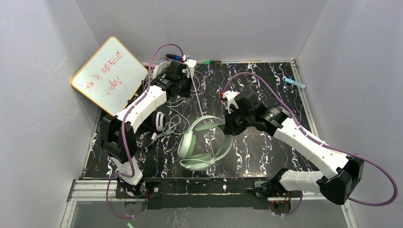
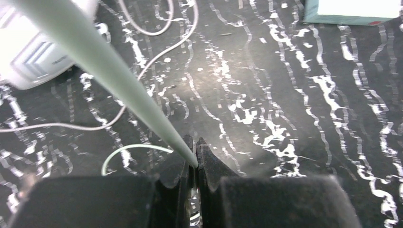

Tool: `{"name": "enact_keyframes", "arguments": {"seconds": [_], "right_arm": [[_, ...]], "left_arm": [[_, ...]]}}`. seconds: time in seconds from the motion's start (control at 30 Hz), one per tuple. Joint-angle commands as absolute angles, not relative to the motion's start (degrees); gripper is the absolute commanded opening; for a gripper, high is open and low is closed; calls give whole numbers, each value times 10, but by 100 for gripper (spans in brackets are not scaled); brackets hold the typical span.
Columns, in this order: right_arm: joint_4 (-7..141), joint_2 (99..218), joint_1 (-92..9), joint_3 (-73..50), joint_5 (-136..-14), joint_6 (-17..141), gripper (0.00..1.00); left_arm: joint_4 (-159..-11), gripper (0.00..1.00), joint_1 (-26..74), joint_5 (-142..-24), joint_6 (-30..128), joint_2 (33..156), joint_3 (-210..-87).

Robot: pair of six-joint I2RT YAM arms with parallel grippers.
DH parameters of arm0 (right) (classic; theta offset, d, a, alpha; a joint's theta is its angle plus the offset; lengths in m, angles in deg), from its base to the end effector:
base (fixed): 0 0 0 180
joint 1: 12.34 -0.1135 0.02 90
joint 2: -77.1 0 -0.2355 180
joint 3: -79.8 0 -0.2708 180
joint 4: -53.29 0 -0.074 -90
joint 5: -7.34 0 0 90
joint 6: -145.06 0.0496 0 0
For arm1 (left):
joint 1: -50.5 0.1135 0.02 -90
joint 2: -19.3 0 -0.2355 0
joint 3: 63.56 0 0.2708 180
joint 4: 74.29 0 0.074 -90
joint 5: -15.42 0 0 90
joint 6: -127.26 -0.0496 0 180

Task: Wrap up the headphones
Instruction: Wrap the headphones cable around the headphones.

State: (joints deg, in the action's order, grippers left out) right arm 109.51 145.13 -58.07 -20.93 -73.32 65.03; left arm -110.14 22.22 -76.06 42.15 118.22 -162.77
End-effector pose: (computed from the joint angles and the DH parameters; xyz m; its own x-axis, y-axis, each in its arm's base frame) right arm 0.1928 0.2093 0.2978 -0.6222 -0.3935 -0.6768 -0.6894 0.6851 0.2355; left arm 0.3762 -0.2038 0.2757 -0.5522 0.2003 -0.8093 0.4467 0.8907 -0.0843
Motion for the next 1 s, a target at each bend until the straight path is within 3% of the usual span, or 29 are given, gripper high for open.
{"name": "enact_keyframes", "arguments": {"seconds": [0.0, 0.47, 0.7, 0.97], "right_arm": [[1181, 1457, -595, -216, -804, 684, 1], [1186, 1472, -594, -241, -918, 750, 1], [1212, 1545, -586, -228, -1054, 857, 1], [1214, 1618, -523, -205, -1145, 933, 1]], "left_arm": [[-1131, 0, 236, -664, 390, 1164, -1663], [-1180, 0, 236, -583, 412, 1183, -1724], [-1190, 0, 234, -667, 422, 1167, -1737], [-1246, 0, 230, -658, 413, 1143, -1740]]}}
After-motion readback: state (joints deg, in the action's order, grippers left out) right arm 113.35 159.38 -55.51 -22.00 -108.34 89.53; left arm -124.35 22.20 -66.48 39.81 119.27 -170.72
